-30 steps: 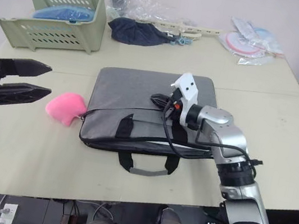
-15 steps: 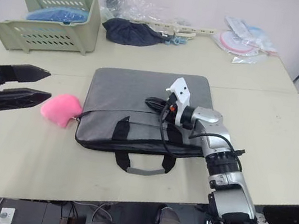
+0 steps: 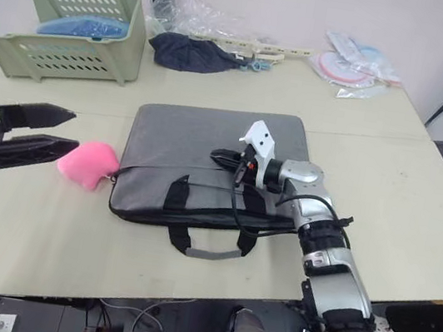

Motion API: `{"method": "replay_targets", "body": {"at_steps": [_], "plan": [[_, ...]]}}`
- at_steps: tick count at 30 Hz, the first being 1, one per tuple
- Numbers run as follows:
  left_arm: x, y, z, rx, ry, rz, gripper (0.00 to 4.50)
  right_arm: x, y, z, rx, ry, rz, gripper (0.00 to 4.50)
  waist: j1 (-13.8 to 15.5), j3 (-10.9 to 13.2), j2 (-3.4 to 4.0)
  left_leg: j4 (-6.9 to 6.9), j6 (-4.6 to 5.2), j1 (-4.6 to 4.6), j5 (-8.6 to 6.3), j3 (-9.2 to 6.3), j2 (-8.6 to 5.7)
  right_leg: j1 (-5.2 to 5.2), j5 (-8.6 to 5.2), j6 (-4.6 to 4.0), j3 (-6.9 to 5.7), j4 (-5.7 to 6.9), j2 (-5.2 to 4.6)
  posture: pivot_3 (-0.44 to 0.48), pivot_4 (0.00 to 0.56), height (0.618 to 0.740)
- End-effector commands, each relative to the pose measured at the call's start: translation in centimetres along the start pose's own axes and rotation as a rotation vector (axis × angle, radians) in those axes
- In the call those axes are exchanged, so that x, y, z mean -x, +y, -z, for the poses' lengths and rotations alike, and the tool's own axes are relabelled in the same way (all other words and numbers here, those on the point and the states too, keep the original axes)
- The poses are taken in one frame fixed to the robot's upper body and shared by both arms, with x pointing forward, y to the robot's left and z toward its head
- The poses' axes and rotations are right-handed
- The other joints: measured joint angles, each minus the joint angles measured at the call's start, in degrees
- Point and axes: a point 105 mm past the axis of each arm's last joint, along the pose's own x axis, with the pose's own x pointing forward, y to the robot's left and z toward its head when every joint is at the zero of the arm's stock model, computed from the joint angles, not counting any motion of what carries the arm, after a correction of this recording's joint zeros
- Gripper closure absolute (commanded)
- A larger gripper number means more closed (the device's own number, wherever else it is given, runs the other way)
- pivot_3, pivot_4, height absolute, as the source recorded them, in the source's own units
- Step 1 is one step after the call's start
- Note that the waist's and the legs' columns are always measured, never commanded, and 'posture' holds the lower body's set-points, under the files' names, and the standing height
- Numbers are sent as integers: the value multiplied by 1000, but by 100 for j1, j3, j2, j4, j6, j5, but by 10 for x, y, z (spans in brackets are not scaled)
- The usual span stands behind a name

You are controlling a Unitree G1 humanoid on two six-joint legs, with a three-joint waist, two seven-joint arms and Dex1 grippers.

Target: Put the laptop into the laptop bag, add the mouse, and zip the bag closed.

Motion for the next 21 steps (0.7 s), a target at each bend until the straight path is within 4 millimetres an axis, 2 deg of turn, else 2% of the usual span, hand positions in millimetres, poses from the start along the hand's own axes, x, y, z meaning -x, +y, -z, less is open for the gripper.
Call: {"method": "replay_targets", "body": {"at_steps": [1, 6, 15, 21], "plan": [[7, 4, -5, -28, -41, -40, 0, 2, 17, 55, -135, 149, -29, 4403, 0, -3, -4, 0, -1, 8, 0, 1, 0, 0, 0, 0, 1, 0, 0, 0, 150, 740], [11, 13, 3, 0, -43, -80, 0, 3, 21, 65, -165, 164, -30, 4403, 8, -5, -1, -8, -4, 22, -2, 1, 5, 23, -5, -9, 2, 0, 3, 0, 150, 740], [44, 90, 23, 22, -145, -443, 0, 6, 13, 54, -152, 152, -12, 4403, 35, -9, -2, -14, -7, 35, -4, 0, 13, 54, -8, -14, -1, -6, 11, 0, 150, 740], [45, 124, 68, 94, -139, -525, 0, 8, 12, 46, -145, 134, -1, 4403, 39, -15, -4, -13, -7, 34, -4, 0, 14, 54, -8, -13, -5, -6, 11, 0, 150, 740]]}}
